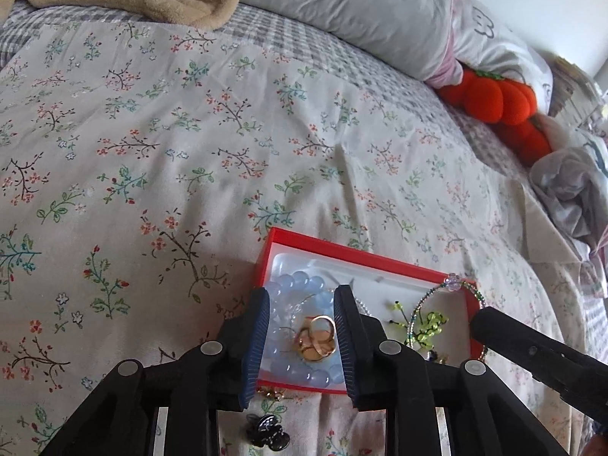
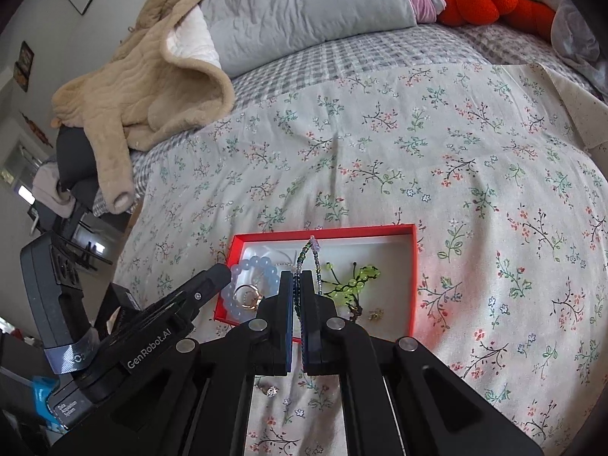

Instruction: Organize jewelry

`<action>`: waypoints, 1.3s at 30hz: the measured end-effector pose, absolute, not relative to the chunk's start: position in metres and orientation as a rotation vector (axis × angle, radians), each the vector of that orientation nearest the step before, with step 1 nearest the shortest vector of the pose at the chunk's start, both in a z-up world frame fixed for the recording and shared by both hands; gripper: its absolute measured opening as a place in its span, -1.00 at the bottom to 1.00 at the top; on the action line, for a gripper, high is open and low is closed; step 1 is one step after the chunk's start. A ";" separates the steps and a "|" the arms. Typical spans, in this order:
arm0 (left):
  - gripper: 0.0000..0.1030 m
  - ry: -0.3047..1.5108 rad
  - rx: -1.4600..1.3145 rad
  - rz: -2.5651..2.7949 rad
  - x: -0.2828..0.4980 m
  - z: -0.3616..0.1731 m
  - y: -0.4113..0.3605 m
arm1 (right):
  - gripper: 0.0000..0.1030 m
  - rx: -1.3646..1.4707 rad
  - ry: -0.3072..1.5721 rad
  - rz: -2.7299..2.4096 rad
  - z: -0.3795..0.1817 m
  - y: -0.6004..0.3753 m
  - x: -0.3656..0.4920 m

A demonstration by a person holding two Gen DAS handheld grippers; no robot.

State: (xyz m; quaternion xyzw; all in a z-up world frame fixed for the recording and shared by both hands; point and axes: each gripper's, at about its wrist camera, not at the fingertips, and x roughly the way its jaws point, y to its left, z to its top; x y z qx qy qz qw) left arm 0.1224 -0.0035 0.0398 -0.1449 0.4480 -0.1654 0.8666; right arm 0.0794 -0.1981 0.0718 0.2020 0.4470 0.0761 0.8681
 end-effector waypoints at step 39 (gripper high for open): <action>0.01 1.150 -0.190 -0.265 0.096 0.018 0.000 | -0.26 0.348 1.047 0.078 0.061 -0.203 0.057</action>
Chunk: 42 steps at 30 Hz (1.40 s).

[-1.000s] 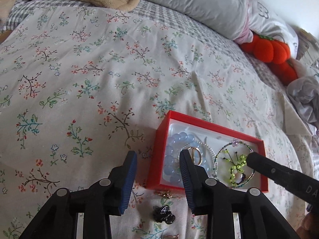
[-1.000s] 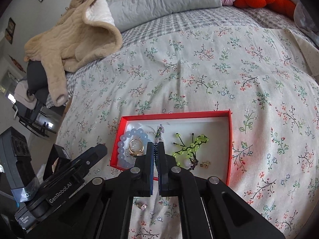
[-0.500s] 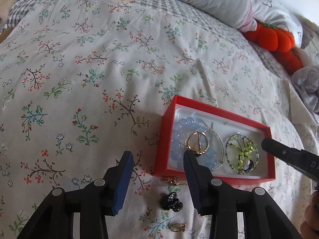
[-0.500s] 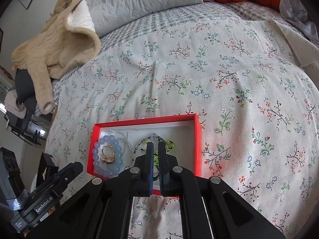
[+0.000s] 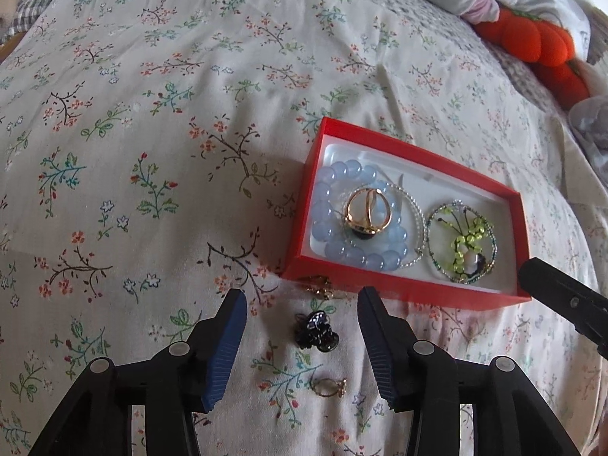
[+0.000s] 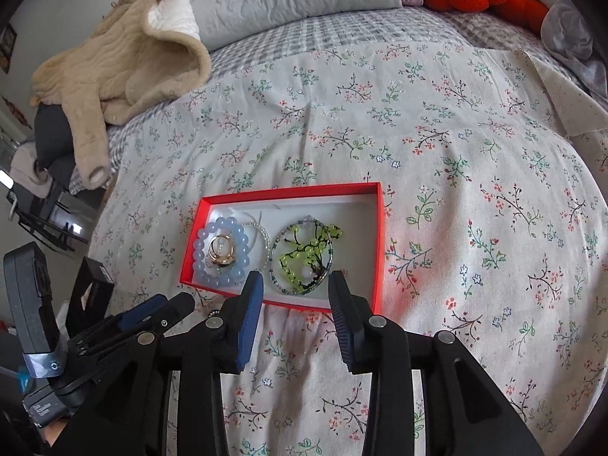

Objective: Organize jewelry
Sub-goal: 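Open both tools and grasp the black flower hair clip with the left tool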

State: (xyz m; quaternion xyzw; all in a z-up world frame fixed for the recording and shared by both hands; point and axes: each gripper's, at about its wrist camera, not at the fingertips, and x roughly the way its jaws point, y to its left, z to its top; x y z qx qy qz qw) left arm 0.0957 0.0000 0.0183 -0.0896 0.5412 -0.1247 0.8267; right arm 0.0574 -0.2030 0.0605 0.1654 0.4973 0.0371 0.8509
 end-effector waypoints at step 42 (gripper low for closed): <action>-0.51 1.192 -0.131 -0.299 0.096 -0.017 -0.024 | 0.11 0.226 1.296 -0.020 0.015 -0.189 0.029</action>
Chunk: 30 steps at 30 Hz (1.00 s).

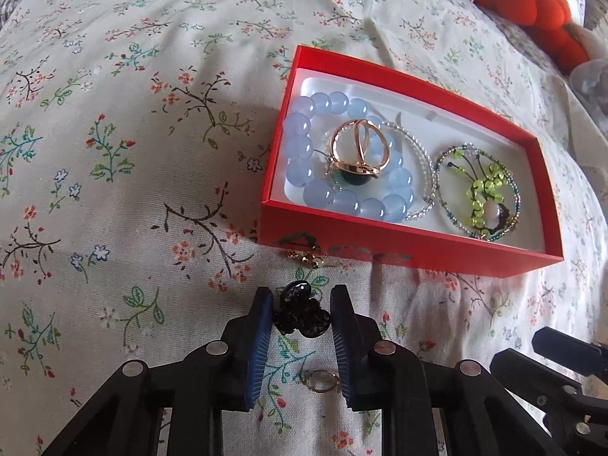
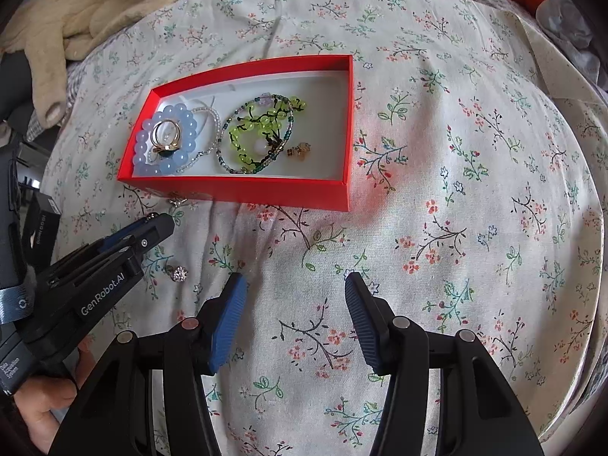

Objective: Organize jewelry
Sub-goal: 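Open both tools and grasp the black flower hair clip with the left tool, then grasp the small gold ring on the bedspread with the right tool while the left tool holds the clip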

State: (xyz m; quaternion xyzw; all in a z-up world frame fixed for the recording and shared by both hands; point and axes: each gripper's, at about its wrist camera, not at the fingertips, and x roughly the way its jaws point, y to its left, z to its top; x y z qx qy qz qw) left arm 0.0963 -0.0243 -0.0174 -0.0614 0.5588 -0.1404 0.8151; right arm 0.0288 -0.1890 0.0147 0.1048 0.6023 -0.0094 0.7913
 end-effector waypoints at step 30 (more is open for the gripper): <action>-0.51 1.195 -0.128 -0.216 0.072 -0.007 0.057 | 0.11 0.179 1.339 0.092 -0.010 -0.106 0.055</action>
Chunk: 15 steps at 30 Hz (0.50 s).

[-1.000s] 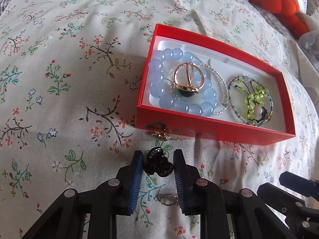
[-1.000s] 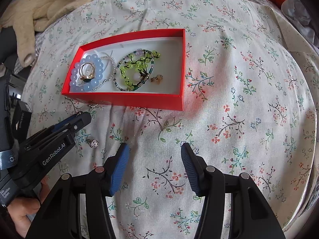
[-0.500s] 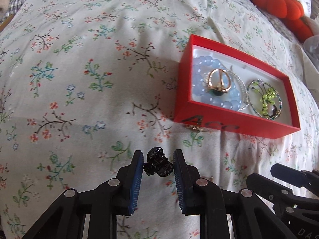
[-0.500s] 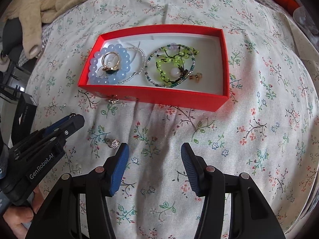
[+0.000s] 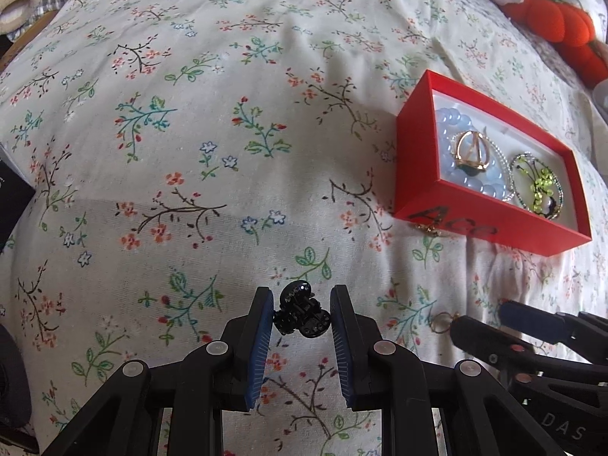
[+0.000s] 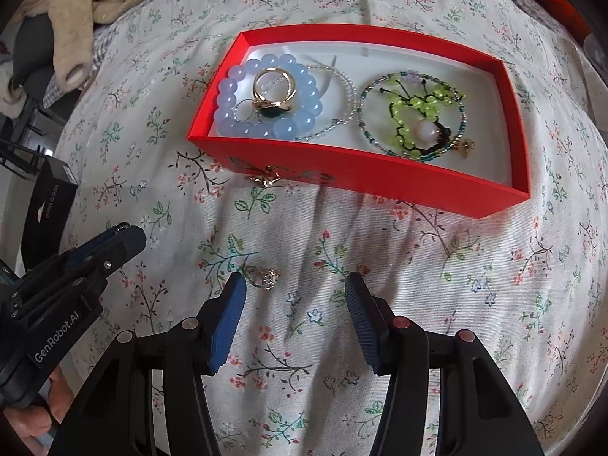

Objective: Organize jewelry
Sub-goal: 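Grasp the small gold ring on the bedspread with the right tool while the left tool holds the clip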

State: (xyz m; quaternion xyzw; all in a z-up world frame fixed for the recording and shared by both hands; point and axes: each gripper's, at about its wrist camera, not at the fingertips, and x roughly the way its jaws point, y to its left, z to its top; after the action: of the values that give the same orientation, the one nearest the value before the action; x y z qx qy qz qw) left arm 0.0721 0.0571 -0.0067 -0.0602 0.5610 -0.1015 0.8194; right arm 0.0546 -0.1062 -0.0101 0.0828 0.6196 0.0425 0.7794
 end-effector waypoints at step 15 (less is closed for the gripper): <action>-0.51 1.205 -0.129 -0.221 0.071 -0.008 0.059 | -0.55 0.156 1.351 0.111 -0.026 -0.081 0.064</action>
State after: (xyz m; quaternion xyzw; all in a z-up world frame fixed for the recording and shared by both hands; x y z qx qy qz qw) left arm 0.0714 0.0585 -0.0082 -0.0606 0.5650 -0.1034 0.8163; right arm 0.0640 -0.0812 -0.0258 0.0721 0.6245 0.0514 0.7760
